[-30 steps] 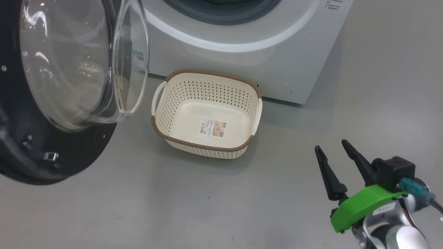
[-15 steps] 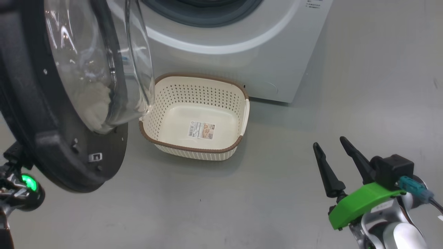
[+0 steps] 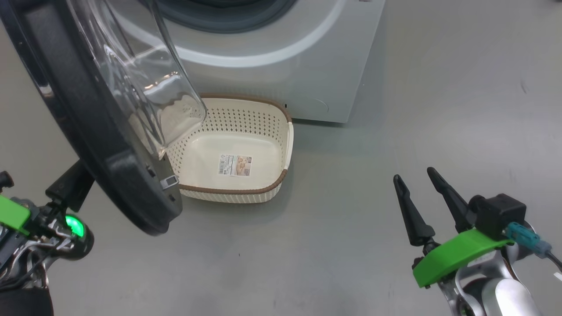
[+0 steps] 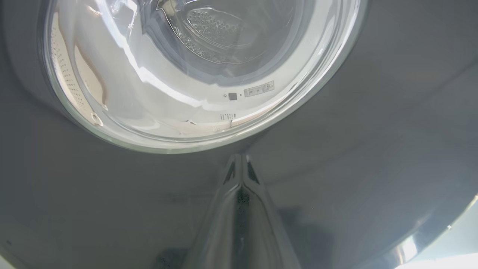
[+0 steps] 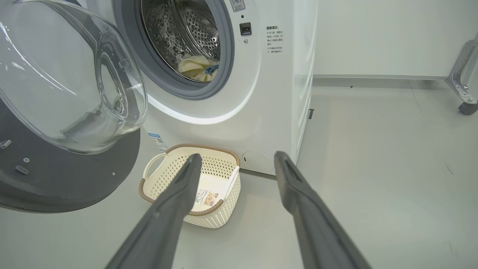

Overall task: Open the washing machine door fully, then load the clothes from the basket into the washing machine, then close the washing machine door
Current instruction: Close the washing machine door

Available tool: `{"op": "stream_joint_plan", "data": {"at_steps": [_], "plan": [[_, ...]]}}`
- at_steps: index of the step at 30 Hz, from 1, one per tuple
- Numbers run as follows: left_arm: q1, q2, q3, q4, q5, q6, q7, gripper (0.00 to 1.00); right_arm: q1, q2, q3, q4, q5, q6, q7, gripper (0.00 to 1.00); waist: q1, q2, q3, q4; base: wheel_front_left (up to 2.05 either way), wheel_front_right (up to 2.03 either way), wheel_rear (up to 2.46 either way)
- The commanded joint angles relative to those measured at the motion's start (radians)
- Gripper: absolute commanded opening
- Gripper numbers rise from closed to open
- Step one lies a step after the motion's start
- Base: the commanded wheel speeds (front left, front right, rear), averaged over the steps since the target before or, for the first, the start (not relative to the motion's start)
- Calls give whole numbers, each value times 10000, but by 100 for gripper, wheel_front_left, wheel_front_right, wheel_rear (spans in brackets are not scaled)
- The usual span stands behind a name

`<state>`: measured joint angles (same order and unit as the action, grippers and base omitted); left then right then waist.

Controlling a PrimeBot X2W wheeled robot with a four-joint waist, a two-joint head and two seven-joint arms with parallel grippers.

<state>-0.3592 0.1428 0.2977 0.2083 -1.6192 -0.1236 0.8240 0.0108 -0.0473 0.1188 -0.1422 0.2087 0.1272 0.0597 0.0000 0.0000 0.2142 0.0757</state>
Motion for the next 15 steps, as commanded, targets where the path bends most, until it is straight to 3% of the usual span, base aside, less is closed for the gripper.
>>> {"op": "stream_joint_plan", "data": {"at_steps": [1, 15], "plan": [[-185, 167, 241, -456, 41, -71, 151, 0, -396, -31, 269, -312, 83, 35, -124, 100, 0, 0, 17, -111, 0, 0, 0], [-684, -136, -41, -239, 373, -71, 179, 0, -454, -30, 709, -157, 305, 35, -409, 100, 0, 0, -118, -971, 0, 0, 0]]}}
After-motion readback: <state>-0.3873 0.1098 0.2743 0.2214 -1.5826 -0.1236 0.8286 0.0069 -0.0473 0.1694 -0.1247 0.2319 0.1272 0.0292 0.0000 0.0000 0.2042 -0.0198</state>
